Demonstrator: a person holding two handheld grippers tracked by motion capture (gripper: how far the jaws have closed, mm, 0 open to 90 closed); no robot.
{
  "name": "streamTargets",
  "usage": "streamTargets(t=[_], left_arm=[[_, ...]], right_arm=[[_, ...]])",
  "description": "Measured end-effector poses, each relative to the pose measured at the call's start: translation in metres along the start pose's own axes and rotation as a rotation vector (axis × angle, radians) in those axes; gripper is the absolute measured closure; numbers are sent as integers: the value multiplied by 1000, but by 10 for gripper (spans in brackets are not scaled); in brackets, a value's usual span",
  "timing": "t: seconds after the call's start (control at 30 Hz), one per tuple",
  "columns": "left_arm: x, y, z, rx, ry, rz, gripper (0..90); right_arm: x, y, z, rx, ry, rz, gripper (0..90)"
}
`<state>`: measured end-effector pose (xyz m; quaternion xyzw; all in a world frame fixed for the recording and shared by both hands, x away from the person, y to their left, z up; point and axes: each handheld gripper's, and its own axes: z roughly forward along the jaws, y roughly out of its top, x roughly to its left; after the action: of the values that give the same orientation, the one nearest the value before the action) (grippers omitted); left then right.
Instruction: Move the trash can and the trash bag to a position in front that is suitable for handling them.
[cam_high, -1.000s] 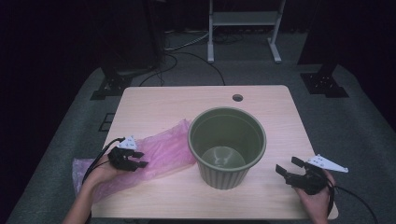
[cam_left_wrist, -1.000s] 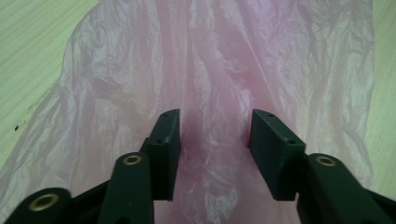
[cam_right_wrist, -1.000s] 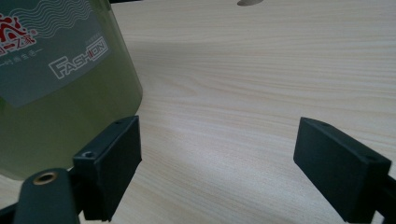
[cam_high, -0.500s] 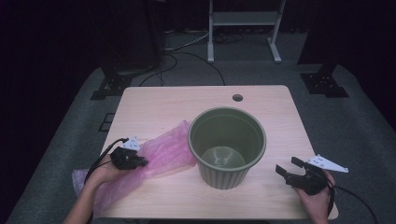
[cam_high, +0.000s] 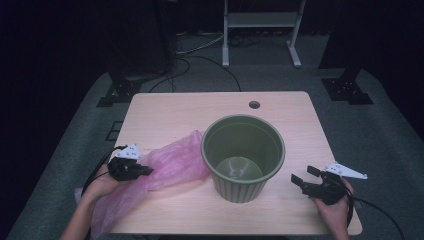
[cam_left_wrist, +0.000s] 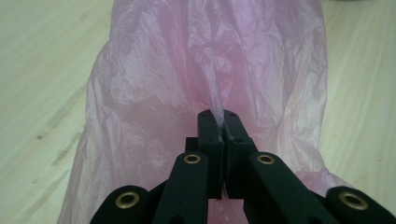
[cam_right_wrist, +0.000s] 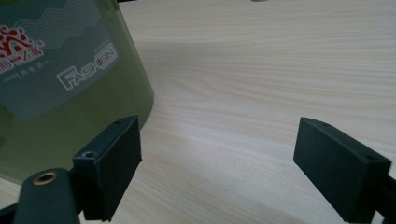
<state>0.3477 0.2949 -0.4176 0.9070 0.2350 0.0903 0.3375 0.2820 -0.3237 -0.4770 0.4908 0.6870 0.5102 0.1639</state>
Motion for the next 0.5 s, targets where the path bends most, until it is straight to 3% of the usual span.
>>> streamTargets(t=[0.2,0.5], left_arm=[[-3,8,-28,-59,8,11,883],[-9,28,-63,-130,11,48,882]], right_arm=[[0,12,14,22,25,8,141],[-8,49,43,-2,38,65,141]])
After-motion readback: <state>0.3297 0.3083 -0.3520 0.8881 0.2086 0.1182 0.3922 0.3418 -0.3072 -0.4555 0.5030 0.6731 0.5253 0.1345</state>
